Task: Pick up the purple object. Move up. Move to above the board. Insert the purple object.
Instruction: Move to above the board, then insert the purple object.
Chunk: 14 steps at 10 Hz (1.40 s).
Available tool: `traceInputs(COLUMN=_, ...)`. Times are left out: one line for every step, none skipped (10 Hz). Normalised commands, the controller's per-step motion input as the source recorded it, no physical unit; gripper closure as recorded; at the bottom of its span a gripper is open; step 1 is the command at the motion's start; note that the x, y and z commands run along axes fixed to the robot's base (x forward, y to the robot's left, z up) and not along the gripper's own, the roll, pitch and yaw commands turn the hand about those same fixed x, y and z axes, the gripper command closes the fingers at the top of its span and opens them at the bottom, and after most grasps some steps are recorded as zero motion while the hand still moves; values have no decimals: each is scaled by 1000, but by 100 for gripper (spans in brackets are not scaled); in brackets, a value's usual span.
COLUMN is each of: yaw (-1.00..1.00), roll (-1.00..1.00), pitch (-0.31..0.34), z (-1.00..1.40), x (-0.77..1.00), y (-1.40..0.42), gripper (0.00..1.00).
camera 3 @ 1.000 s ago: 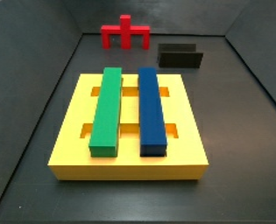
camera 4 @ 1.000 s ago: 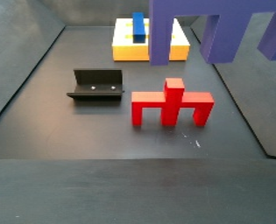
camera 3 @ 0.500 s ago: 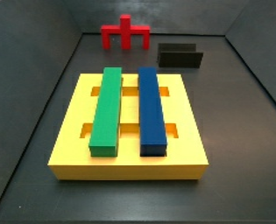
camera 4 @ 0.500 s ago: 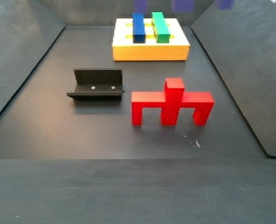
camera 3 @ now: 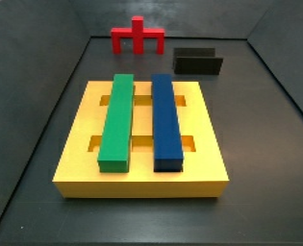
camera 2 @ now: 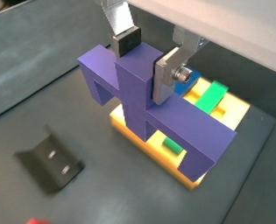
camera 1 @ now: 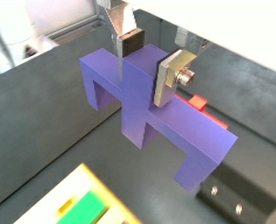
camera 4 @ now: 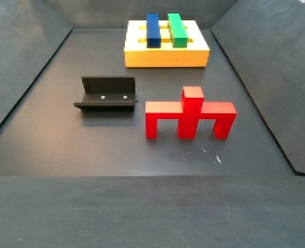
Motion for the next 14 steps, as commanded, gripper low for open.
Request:
traceInputs(yaw=7, roll=15, pitch=121, z=157, x=198, y=-1400, gripper=100)
traceInputs(yaw=6, roll=4, pitch=141, z=159, x=217, y=-1400, gripper=100)
traceInputs(yaw=4, roll=2, pitch=166, z=186, x=275, y=-1400, gripper=100)
traceInputs(yaw=11, roll=23, pitch=160, z=109, x=168, y=-780, gripper=100)
traceInputs(yaw=9, roll=34, pitch=156, z=63, x=123, y=-384, gripper=100)
traceInputs(yaw=7, roll=13, pitch=118, z=42, x=87, y=-182, gripper=100)
traceInputs(yaw=0, roll=0, pitch=0, z=0, x=69, y=-6, gripper=100)
traceInputs(yaw=0, roll=-46, pitch=-147, z=-251, x=-46, y=0, gripper=100)
traceInputs(yaw=66, roll=57, pitch=-240, z=-754, x=0, y=-397, gripper=100)
traceInputs(yaw=69, roll=221, pitch=-163, z=-760, x=0, y=-649, gripper=100)
traceInputs(yaw=143, roll=271, pitch=-159, z=-674, x=0, y=-740, gripper=100)
traceInputs(yaw=186, roll=300, pitch=-163, z=-643, x=0, y=-683, gripper=100)
traceInputs(yaw=197, roll=340, pitch=-131, z=-611, x=-40, y=-640, gripper=100)
traceInputs(yaw=211, roll=256, pitch=-129, z=-737, x=0, y=-543, gripper=100)
